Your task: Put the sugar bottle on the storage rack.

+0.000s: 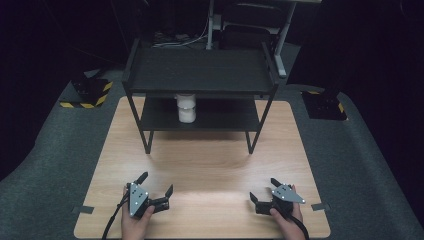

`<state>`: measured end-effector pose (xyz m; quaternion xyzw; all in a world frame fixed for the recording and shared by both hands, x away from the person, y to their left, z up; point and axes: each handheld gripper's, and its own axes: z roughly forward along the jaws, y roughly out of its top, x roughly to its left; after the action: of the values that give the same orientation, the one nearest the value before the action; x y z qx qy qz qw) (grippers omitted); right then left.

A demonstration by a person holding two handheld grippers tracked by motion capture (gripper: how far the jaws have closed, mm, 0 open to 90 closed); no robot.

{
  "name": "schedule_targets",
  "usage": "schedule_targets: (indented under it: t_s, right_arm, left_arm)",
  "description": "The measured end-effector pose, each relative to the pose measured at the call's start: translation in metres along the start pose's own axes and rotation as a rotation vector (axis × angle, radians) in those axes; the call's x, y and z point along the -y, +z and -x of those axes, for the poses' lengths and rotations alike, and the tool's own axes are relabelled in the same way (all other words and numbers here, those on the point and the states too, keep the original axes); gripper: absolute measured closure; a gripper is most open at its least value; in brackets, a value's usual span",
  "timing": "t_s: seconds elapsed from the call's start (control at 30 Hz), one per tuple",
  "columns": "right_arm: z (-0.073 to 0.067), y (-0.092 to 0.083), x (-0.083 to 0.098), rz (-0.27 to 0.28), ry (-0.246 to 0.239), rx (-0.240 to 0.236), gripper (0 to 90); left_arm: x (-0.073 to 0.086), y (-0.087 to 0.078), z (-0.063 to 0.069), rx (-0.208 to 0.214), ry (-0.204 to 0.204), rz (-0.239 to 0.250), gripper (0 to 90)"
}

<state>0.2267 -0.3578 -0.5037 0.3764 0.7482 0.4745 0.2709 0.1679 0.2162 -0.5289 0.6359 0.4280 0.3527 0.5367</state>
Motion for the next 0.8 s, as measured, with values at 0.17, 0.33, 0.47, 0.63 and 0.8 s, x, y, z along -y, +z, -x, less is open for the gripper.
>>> schedule_targets:
  t_s: [0.17, 0.33, 0.47, 0.63, 0.8]
  right_arm:
    - [0.000, 0.000, 0.000, 0.000, 0.000, 0.002, 0.4]
    - [0.000, 0.000, 0.000, 0.000, 0.000, 0.001, 0.4]
    - [0.000, 0.000, 0.000, 0.002, 0.000, 0.001, 0.4]
    - [0.000, 0.000, 0.001, 0.004, -0.001, 0.000, 0.4]
    - [0.000, 0.000, 0.001, 0.004, 0.000, 0.001, 0.4]
  left_arm:
    - [0.003, 0.001, -0.002, -0.001, -0.009, -0.035, 0.5]
    - [0.000, 0.003, -0.001, -0.009, 0.015, -0.086, 0.5]
    - [-0.006, 0.006, -0.001, -0.011, 0.018, -0.127, 0.5]
    - [-0.011, 0.008, 0.002, -0.006, 0.049, -0.157, 0.5]
    - [-0.017, 0.012, 0.001, 0.006, 0.063, -0.194, 0.5]
